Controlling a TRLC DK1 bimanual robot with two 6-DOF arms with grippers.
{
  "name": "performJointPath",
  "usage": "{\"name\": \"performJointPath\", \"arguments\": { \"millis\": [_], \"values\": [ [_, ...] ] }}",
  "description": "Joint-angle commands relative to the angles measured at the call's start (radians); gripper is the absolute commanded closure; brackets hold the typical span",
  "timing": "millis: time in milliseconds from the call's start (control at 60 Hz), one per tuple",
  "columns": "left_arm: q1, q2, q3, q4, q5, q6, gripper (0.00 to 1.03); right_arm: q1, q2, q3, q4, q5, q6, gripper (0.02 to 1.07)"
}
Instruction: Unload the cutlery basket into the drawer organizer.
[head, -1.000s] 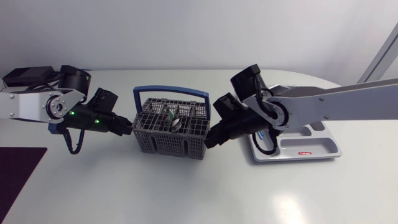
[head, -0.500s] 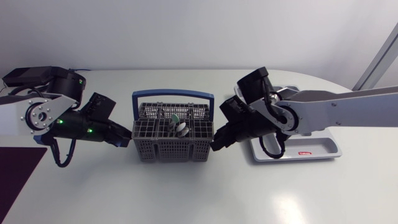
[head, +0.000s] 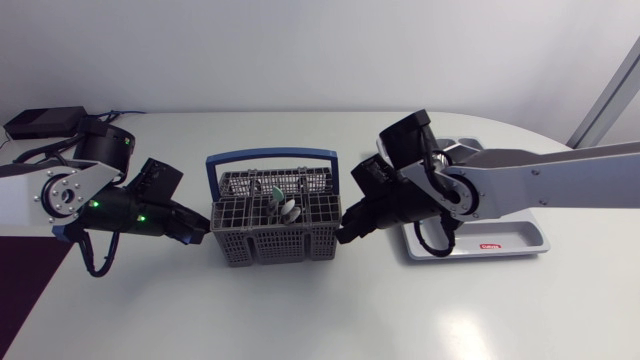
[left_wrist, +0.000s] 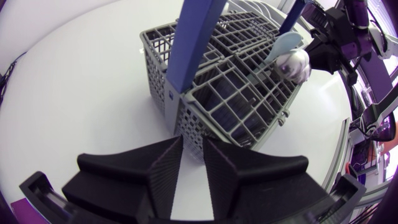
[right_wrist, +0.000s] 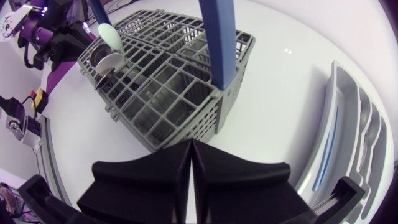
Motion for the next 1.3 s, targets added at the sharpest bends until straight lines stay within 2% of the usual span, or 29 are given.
{"name": "performJointPath", "arguments": {
  "millis": [0,100,167,233,283,400,450,533,683,733,900,950,1067,1283],
  "values": [
    [-0.018,0.016,0.013,0.033,0.071,0.022,0.72,0.063,-0.027,-0.020,0.036,-0.032,0.014,1.02],
    [-0.018,0.018,0.010,0.037,0.070,0.020,0.70,0.050,-0.038,-0.021,0.033,-0.015,0.014,1.02],
    [-0.016,0.016,0.002,0.038,0.070,0.023,0.59,0.033,-0.052,-0.029,0.032,-0.012,0.013,1.00],
    [0.001,0.009,-0.009,0.038,0.068,0.036,0.37,0.017,-0.070,-0.044,0.029,-0.008,0.011,0.82],
    [0.019,-0.002,-0.015,0.037,0.068,0.048,0.31,0.007,-0.095,-0.060,0.026,0.016,0.004,0.65],
    [0.079,-0.025,-0.022,0.037,0.068,0.068,0.16,-0.014,-0.162,-0.094,0.013,0.044,-0.005,0.41],
    [0.116,-0.040,-0.024,0.037,0.070,0.080,0.11,-0.031,-0.193,-0.098,-0.008,0.045,-0.005,0.34],
    [0.140,-0.062,-0.030,0.035,0.070,0.092,0.10,-0.049,-0.227,-0.095,-0.037,0.048,-0.010,0.34],
    [0.128,-0.082,-0.061,0.035,0.071,0.092,0.10,-0.076,-0.271,-0.081,-0.102,0.048,-0.010,0.34],
    [0.117,-0.105,-0.078,0.035,0.070,0.092,0.10,-0.076,-0.296,-0.074,-0.140,0.053,-0.002,0.29],
    [0.120,-0.163,-0.101,0.027,0.070,0.101,0.10,-0.063,-0.333,-0.018,-0.260,0.051,0.045,0.24],
    [0.120,-0.179,-0.101,0.015,0.068,0.108,0.10,-0.062,-0.334,0.003,-0.290,0.038,0.079,0.20],
    [0.120,-0.243,-0.111,-0.016,0.070,0.125,0.08,-0.028,-0.333,0.064,-0.355,0.001,0.140,0.20],
    [0.094,-0.347,-0.139,-0.042,0.068,0.126,0.07,0.059,-0.277,0.152,-0.381,-0.056,0.234,0.20]
  ]
}}
